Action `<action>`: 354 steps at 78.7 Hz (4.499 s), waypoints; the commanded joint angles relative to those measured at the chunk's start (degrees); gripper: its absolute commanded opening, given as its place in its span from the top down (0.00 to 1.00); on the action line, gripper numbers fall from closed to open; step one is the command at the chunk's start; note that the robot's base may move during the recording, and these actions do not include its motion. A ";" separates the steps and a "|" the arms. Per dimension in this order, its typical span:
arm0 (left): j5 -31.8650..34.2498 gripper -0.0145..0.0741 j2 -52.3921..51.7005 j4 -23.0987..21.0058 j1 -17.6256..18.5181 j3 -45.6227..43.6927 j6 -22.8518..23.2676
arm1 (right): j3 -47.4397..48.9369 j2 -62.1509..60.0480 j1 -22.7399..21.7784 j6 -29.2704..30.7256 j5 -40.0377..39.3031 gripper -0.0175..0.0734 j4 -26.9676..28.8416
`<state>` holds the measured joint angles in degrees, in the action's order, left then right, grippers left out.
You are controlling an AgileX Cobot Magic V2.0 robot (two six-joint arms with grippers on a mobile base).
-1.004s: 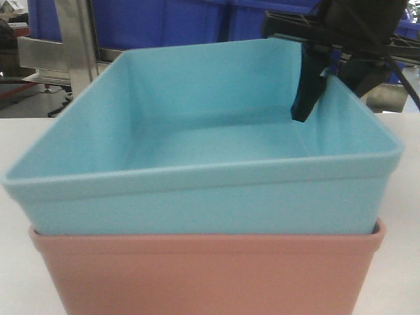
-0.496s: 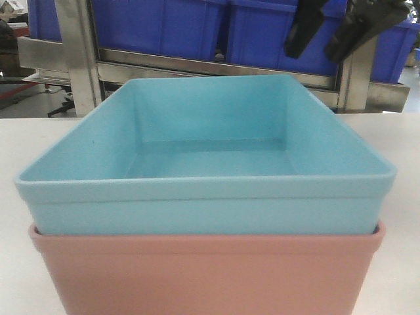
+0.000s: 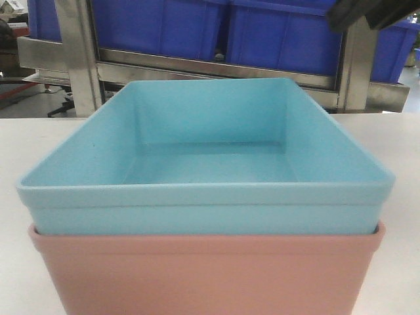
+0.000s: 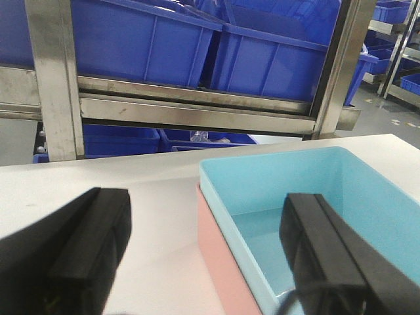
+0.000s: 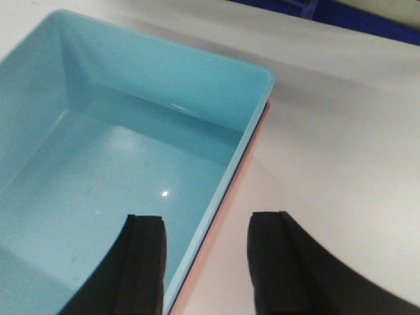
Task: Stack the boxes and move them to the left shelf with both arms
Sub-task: 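Move both grippers above the opposite walls of the stacked bins, then lower both grippers and pinch the stacked bin walls on each side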
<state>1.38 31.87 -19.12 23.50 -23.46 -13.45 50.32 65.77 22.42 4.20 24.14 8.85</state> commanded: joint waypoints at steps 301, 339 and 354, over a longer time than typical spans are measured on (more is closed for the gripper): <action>-59.75 0.54 67.45 19.12 8.88 -55.86 43.51 | 27.62 33.49 8.85 -33.20 35.54 0.40 -8.85; -61.70 0.54 67.45 19.12 9.03 -55.86 42.39 | 27.58 33.49 9.02 -35.30 34.18 0.40 -10.54; -61.70 0.54 67.45 19.12 9.03 -55.86 42.26 | 27.58 33.49 9.02 -36.48 34.86 0.40 -12.38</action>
<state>-60.03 101.88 0.00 32.51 -77.56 28.80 76.61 102.01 31.45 -31.72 59.76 -1.97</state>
